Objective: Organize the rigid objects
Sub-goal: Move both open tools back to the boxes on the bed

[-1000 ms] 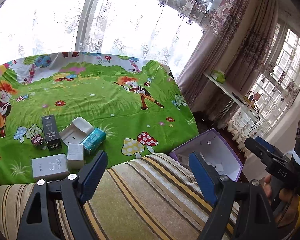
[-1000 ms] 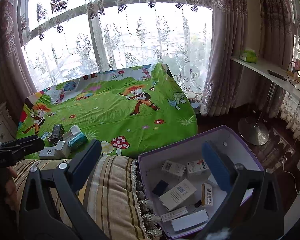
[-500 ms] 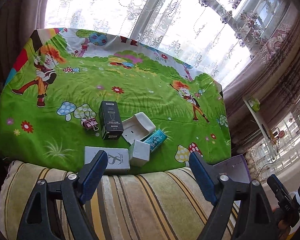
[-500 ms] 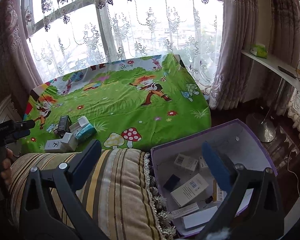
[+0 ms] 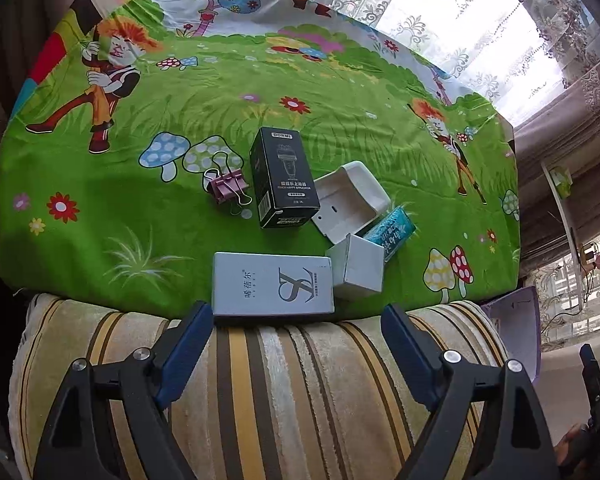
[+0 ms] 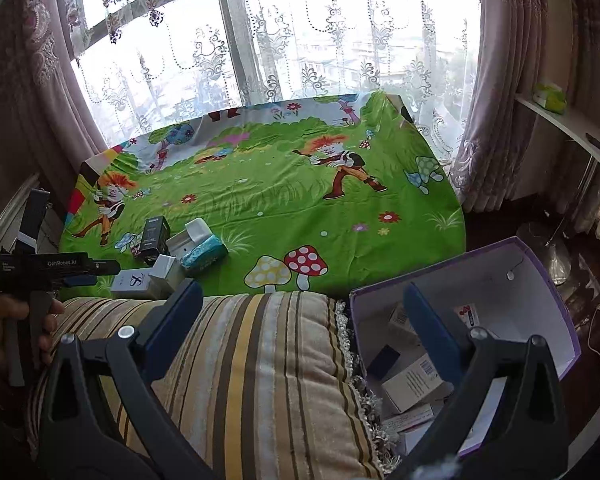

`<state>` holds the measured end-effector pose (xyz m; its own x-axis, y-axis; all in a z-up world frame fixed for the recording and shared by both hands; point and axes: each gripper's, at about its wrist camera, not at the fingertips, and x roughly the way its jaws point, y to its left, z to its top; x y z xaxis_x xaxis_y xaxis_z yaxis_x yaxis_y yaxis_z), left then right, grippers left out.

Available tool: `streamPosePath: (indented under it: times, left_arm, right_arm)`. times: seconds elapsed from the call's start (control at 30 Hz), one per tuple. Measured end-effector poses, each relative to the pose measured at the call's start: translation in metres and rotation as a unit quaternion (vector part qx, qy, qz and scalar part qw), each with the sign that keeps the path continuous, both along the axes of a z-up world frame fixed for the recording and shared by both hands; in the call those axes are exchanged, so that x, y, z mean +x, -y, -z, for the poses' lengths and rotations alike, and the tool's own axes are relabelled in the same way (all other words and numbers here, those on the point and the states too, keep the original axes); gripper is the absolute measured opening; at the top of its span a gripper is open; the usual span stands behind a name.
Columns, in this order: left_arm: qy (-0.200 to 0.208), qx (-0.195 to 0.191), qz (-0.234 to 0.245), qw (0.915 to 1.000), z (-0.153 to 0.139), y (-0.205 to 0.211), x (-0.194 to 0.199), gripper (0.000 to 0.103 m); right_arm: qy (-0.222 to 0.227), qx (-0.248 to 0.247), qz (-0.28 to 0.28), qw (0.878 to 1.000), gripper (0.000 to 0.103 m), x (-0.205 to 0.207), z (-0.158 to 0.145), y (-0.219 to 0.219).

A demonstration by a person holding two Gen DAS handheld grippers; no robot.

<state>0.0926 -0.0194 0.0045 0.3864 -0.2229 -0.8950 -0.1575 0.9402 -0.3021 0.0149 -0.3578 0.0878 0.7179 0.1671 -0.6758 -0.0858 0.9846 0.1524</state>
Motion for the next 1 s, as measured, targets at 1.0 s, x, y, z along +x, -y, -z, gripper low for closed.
streamPosePath:
  times: [1.0]
  left_arm:
    - [-0.080,0.047,0.025,0.9954,0.049,0.011,0.036,0.089]
  right_arm:
    - [-0.039,-0.046,-0.089,0.994,0.101,0.049,0.014,-0.095]
